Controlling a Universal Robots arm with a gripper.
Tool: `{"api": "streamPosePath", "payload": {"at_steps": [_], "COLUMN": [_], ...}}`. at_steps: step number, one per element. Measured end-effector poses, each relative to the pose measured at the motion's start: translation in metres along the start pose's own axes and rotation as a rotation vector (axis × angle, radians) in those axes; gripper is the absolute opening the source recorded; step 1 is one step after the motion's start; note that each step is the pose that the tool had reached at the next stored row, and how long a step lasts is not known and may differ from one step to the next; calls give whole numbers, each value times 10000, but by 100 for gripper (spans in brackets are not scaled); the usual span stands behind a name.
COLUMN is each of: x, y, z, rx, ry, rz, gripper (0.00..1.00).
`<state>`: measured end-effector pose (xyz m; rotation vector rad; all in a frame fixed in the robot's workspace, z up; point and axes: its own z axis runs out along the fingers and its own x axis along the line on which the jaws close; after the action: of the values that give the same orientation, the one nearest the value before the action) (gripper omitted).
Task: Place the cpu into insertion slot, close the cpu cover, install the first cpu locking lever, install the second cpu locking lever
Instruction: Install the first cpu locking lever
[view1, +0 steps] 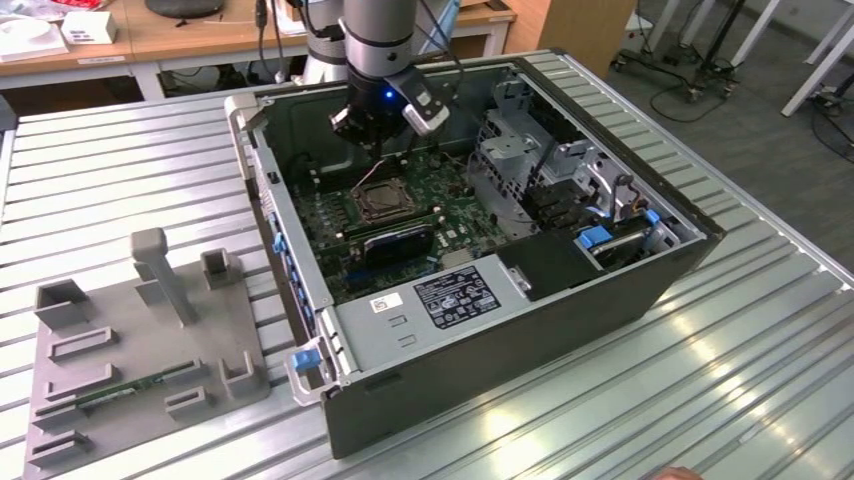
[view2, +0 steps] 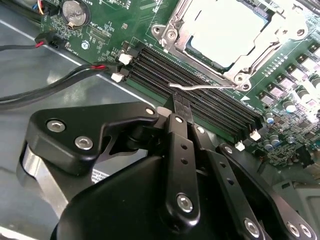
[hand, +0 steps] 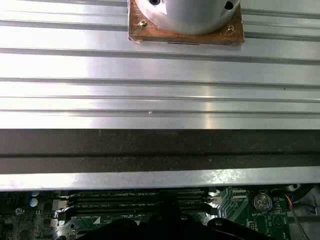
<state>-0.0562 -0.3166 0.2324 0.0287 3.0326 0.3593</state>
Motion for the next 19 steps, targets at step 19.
{"api": "streamPosePath", "payload": {"at_steps": [19], "x": [149], "y": [-138], "z": [-47], "rx": [-8], "ry": [-174], "rz": [-40], "gripper": [11]}}
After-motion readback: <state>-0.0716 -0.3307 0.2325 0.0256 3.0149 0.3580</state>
